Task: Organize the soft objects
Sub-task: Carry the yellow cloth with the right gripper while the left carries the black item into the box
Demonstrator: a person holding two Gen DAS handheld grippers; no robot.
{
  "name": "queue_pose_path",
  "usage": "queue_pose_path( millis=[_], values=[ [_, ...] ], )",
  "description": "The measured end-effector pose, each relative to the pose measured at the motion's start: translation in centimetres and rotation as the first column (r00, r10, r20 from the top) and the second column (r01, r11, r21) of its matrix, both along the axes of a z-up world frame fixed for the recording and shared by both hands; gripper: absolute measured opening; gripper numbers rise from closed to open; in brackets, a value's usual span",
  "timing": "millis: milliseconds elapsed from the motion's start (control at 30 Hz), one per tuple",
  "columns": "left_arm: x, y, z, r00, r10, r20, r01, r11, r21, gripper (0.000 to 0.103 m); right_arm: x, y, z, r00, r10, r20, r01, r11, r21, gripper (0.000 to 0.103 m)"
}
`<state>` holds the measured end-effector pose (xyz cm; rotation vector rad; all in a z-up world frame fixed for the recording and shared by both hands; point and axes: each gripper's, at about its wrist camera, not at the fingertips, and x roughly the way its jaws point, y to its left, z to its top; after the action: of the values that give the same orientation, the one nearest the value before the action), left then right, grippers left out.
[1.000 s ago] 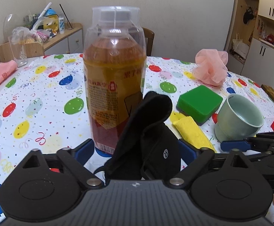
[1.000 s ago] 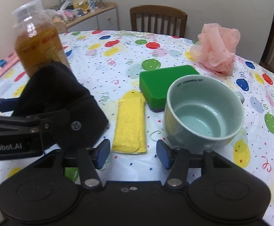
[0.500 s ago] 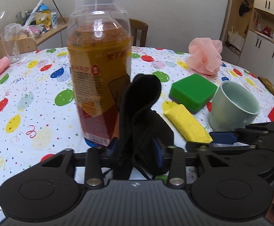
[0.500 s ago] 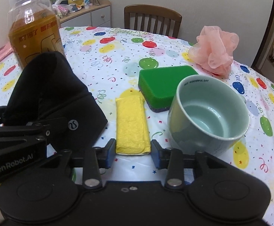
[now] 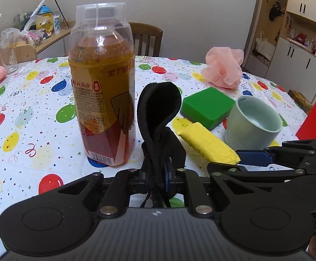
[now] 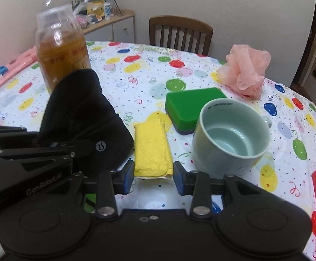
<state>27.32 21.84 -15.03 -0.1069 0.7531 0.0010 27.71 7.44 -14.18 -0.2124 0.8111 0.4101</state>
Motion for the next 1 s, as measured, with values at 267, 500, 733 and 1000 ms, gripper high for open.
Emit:
queue_pose_path(
  millis=[267,500,733,1000],
  values=[
    [-1.4,-1.1,2.7,1.000,-0.019,0.012,0.019,1.000,-0.010,0.012,-1.6,-2.5,3.1,1.000,-0.004,0.016,0.004,0.999,0.051,0.036],
    [-2.2,-3.0,5.9,0.999,-0.048,0.023,0.049,0.998,-0.040,0.012,-3.0,-6.3,6.5,0.999,-0.023,0.027,0.020,0.993,0.113,0.036],
    [-2.9,-6.7,9.4,0.991,-0.115,0.063,0.119,0.991,-0.060,0.012,-4.6,-11.1,9.8,0.997,-0.053,0.050,0.044,0.985,0.167,0.036],
    [-2.8,-12.7,11.8,0.977,-0.190,0.097,0.194,0.980,-0.032,0.012,-5.8,-18.3,12.4,0.989,-0.121,0.089,0.102,0.975,0.198,0.037]
  ],
)
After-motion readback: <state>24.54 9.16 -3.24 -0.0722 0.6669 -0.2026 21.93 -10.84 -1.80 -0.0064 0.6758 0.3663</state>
